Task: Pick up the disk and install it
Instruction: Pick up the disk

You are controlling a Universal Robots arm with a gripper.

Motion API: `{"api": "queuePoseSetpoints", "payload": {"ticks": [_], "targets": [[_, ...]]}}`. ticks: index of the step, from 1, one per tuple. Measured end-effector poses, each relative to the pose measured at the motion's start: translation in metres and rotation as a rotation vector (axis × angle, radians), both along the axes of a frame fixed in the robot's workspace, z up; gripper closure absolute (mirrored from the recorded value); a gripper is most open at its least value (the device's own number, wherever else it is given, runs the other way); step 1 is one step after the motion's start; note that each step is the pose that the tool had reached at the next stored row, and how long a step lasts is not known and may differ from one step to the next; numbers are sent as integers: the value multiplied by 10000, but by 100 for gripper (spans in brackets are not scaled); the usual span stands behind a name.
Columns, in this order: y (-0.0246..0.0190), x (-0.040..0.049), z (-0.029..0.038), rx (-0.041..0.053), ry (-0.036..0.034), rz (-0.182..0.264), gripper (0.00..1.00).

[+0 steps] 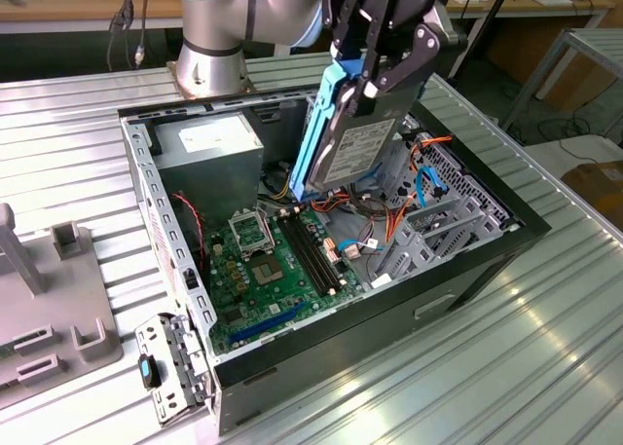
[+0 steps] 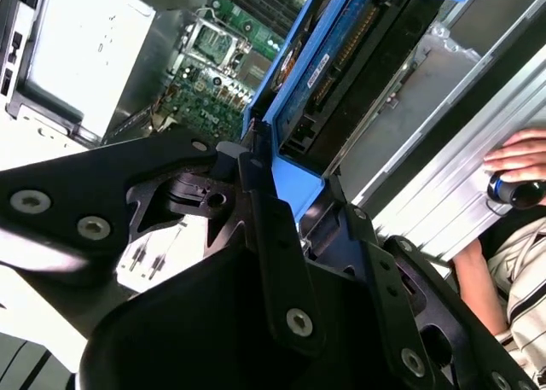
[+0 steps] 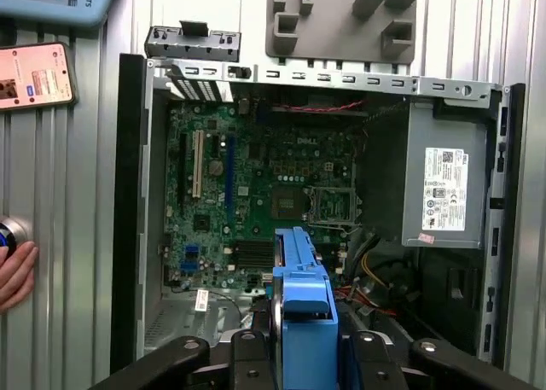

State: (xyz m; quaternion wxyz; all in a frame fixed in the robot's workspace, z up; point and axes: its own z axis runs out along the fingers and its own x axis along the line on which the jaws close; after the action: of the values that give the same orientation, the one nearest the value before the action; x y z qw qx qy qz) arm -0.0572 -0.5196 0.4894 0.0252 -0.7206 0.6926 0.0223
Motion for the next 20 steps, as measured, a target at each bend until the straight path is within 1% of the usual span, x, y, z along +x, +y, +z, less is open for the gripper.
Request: {"api": "queuePoseSetpoints", "payload": {"ticks": [2, 3, 5, 6, 7, 8, 9, 11, 13, 15, 17, 20], "targets": [[-2, 82, 0, 0, 3, -2, 63], [-4, 176, -2, 1, 4, -2, 63], [-5, 257, -2, 1, 5, -3, 63], [-5, 344, -3, 0, 6, -2, 63], [-5, 405, -4, 1, 7, -3, 63], [-5, 444, -5, 1, 7, -2, 63], [-6, 517, -6, 1, 7, -3, 63], [-5, 596, -7, 0, 7, -2, 63], [-4, 719, -8, 0, 7, -2, 63], [-5, 792, -10, 0, 7, -2, 63], [-5, 929, -11, 0, 7, -3, 63], [-5, 937, -11, 0, 7, -3, 63]]}}
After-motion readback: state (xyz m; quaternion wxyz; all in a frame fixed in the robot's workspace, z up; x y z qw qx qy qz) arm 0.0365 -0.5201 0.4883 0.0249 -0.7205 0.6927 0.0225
